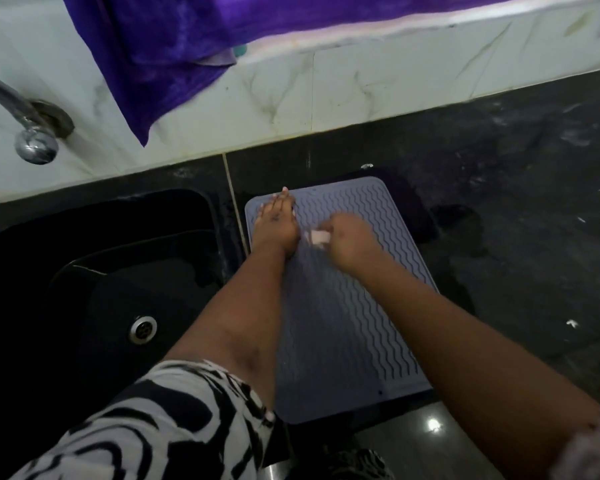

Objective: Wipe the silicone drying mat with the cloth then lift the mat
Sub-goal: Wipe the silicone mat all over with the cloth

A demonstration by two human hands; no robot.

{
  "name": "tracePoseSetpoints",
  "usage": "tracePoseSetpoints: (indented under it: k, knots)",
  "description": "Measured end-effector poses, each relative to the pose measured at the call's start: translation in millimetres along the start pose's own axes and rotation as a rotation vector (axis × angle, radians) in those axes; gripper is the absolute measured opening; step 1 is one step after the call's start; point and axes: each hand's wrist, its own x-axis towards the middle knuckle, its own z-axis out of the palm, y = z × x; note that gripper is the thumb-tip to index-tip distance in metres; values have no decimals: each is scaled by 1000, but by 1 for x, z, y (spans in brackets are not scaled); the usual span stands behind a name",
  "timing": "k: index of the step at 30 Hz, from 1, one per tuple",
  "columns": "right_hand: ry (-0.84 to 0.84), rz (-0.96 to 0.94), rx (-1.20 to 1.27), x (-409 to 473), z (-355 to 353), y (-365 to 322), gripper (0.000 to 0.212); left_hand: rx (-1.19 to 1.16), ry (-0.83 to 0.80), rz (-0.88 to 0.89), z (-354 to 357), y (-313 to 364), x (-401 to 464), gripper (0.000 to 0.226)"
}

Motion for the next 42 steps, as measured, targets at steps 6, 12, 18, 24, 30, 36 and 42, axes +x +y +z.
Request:
tracePoseSetpoints:
  k: [6, 12, 18, 24, 30, 36, 42]
  knots:
    - [66, -120, -335, -15, 45, 9, 38, -12, 5, -12, 2, 0, 2, 50]
    - [11, -241, -337, -148, 70, 36, 50, 1, -35, -4, 2, 1, 0, 54]
    - [-233, -37, 45, -170, 31, 30, 15, -79, 26, -33, -9, 14, -20, 53]
    - [174, -107, -64, -62, 21, 6, 30, -46, 138, -44, -13, 25, -86, 30]
    - [173, -233, -458, -79, 77, 9, 41, 79, -50, 32, 8, -1, -109, 51]
    - [6, -271, -405, -165, 89, 31, 50, 42, -35, -25, 6, 6, -113, 49]
    - [-191, -176, -225, -228, 68, 31, 25, 34, -113, -44, -2, 14, -117, 50]
